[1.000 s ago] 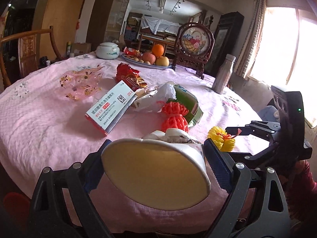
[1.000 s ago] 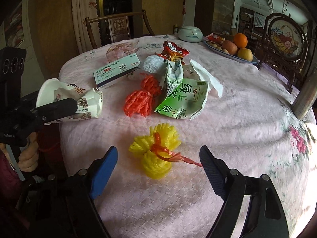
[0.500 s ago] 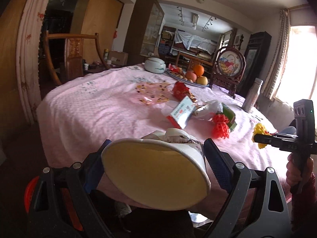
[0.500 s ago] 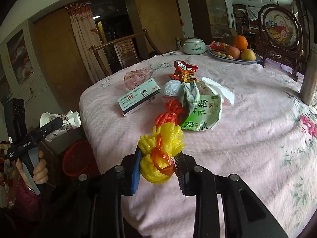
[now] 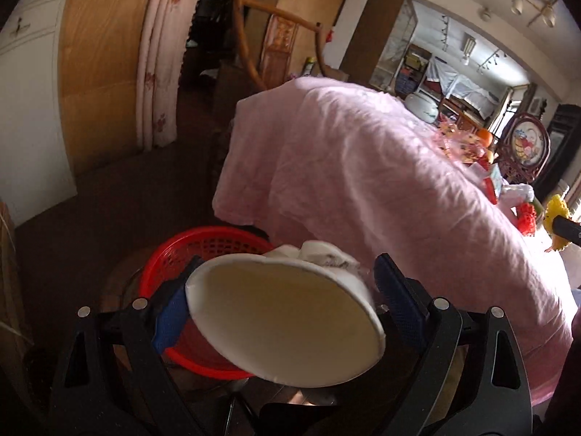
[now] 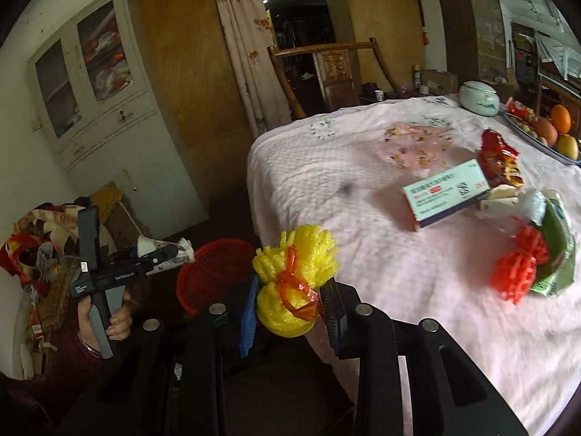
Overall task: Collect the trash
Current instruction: 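Carry cup and yellow net to the red wastebasket and open both tools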
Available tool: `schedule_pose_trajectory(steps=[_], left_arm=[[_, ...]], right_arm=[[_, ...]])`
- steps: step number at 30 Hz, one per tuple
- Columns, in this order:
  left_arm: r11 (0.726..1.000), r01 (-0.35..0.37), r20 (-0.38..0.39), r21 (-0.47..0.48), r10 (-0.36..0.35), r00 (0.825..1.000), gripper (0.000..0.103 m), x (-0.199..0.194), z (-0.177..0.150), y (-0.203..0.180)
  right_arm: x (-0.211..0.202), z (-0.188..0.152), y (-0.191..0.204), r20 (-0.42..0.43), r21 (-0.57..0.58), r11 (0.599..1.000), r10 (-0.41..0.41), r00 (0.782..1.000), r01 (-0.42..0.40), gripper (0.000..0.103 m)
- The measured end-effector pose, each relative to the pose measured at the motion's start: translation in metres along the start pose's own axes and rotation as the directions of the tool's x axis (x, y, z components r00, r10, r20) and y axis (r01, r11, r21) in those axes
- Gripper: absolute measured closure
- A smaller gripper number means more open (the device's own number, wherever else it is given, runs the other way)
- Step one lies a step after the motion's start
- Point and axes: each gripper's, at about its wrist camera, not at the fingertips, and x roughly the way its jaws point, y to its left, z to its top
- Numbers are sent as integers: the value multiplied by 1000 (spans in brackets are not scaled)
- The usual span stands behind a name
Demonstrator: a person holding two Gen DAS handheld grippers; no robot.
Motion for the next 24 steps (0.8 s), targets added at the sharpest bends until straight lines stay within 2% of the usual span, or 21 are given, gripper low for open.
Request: schedule_pose_trajectory(steps=[2, 7, 10, 15, 19, 21, 22, 23, 24], left_arm=[[999, -39, -21, -27, 39, 999, 7, 10, -4, 12], [995, -74, -41, -63, 71, 997, 7, 21, -10, 29], [990, -121, -42, -69, 118, 992, 7, 23, -13, 35], [970, -236, -25, -58, 235, 972, 7, 13, -20, 38], [955, -284, -19, -80, 284, 959, 7, 1, -25, 49], [950, -296, -24, -98, 295, 955, 7, -4, -25, 56], [947, -303, -25, -105, 302, 953, 7, -7, -24, 60], [943, -316, -25, -109, 315, 949, 7, -9, -24, 62], [937, -333, -22, -110, 332, 943, 7, -13, -24, 64]], right_arm=[[18, 7, 17, -26, -23, 999, 27, 999, -27, 72], [59, 15, 52, -87, -59, 995, 73, 994, -79, 72], [82, 16, 64, -128, -64, 993, 94, 987, -103, 71], [121, 16, 84, -197, -63, 986, 142, 970, -157, 70], [162, 27, 105, -239, -73, 976, 185, 953, -208, 68], [181, 34, 120, -239, -96, 973, 184, 953, -212, 57], [187, 38, 126, -233, -107, 970, 187, 954, -216, 40], [190, 41, 131, -218, -109, 970, 191, 957, -219, 29], [192, 43, 133, -200, -106, 969, 198, 959, -223, 28]])
